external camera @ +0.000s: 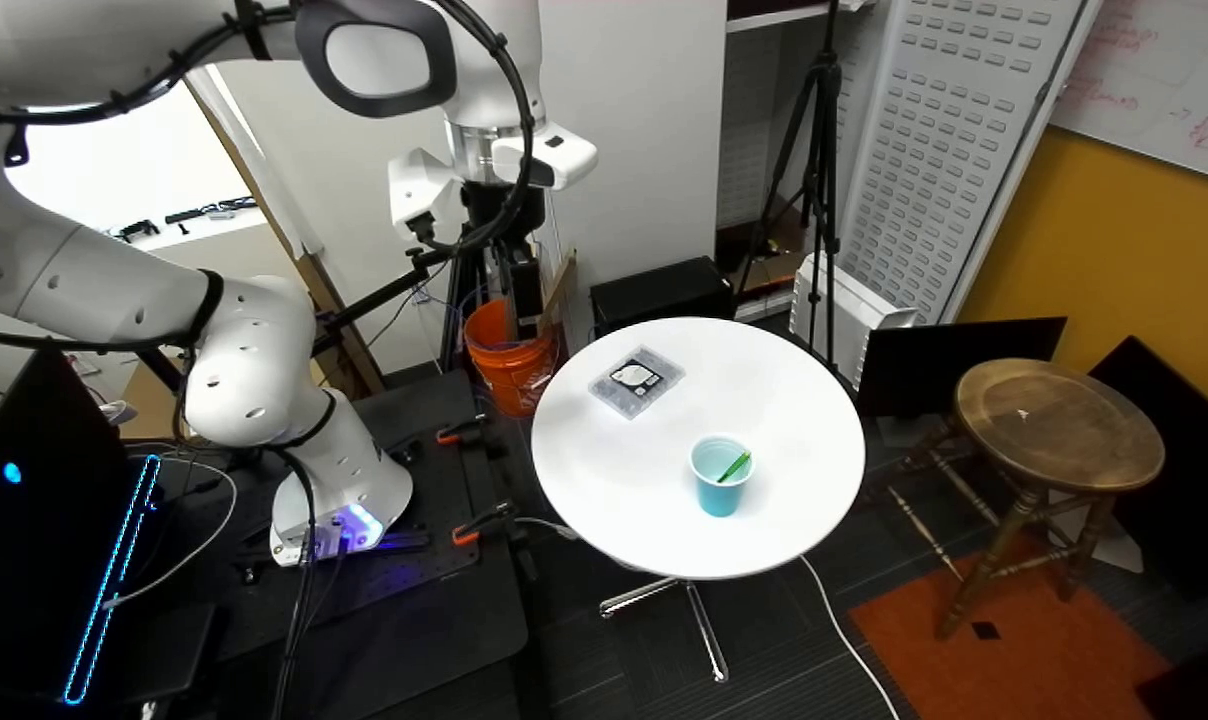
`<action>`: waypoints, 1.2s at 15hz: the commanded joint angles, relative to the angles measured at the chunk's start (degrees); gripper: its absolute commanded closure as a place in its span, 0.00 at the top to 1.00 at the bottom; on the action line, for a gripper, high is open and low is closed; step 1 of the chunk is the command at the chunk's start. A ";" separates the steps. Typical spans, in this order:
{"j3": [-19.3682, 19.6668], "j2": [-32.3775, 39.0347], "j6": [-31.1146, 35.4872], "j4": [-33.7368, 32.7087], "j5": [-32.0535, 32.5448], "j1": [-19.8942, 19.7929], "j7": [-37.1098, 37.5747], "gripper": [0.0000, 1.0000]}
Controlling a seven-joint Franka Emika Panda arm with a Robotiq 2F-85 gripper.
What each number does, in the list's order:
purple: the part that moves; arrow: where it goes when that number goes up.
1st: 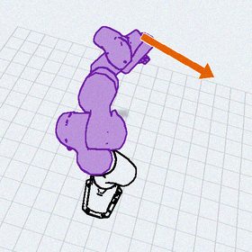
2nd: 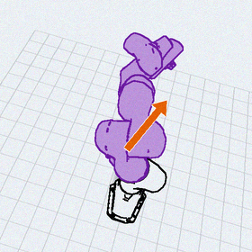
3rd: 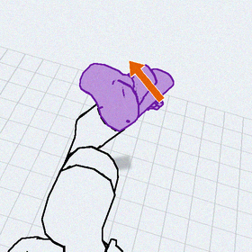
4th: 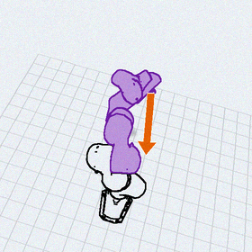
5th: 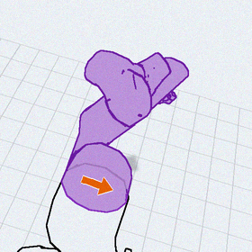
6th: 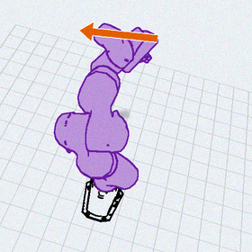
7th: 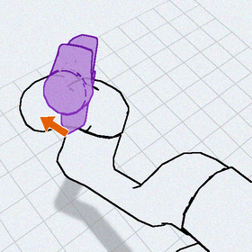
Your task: Remove the green pen from the light blue cup
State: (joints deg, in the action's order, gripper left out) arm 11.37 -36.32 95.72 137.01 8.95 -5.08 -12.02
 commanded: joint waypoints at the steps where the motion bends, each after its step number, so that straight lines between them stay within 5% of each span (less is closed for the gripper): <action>1: -0.42 0.86 8.26 1.22 1.93 -1.25 1.21 1.00; 11: 2.21 9.69 37.20 7.27 2.89 -4.79 0.72 1.00; 18: 2.64 18.55 48.10 7.67 3.63 -7.49 0.71 1.00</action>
State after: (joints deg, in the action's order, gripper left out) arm 14.05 -21.65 139.98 145.29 11.42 -11.40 -11.12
